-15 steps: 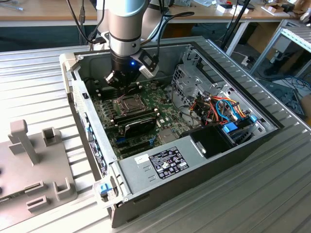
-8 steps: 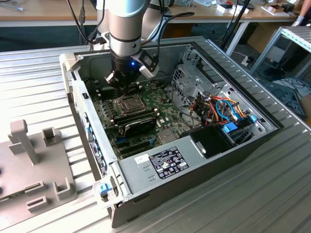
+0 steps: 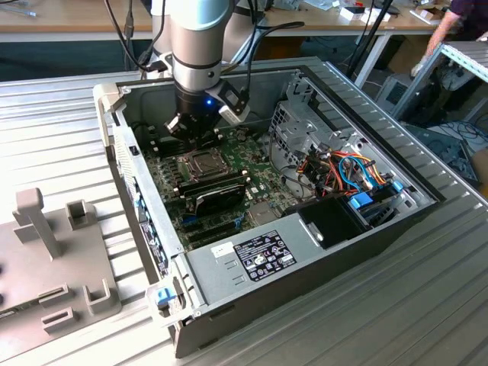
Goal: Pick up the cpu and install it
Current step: 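Install the first cpu locking lever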
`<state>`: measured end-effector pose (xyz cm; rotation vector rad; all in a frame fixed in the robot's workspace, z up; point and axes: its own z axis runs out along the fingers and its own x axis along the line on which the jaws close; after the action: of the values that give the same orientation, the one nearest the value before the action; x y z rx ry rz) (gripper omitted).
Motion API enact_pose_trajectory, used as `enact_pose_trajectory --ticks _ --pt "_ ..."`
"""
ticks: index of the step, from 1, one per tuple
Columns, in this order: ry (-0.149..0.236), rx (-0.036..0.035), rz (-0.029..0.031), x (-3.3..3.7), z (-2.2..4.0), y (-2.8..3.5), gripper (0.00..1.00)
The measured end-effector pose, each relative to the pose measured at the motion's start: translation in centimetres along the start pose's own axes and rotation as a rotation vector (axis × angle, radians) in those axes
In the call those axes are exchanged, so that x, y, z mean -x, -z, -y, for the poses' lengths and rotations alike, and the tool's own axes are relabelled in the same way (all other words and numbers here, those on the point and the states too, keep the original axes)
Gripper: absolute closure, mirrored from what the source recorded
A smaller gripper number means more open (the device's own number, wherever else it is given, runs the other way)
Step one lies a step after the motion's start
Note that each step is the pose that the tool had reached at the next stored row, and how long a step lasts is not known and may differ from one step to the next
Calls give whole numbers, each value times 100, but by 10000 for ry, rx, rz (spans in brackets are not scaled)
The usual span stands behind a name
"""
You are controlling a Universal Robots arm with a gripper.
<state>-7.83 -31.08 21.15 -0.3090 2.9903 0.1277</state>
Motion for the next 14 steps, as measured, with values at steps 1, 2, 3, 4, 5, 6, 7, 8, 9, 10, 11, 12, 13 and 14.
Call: enact_pose_trajectory --ticks 1,2,3,4,5,6,7,8,9,10,11,12,13,14 --pt "0 -6 -1 21 5 -11 89" --pt "0 -7 -1 21 6 -12 89" --pt "0 -6 -1 22 5 -12 89" --pt "0 -6 0 22 5 -13 89" --pt "1 -6 0 22 5 -13 89" --pt "1 -6 0 22 5 -14 89" --pt "2 -6 1 22 5 -19 89" --pt "1 -7 0 22 5 -20 89" --pt "1 -9 -2 21 5 -19 89" --pt "1 -9 -3 21 5 -19 89" --pt "1 -9 -3 21 5 -20 89" --pt "1 -9 -2 21 5 -20 89" --pt "0 -9 -1 21 6 -22 89" --pt "1 -9 -2 22 6 -25 89"
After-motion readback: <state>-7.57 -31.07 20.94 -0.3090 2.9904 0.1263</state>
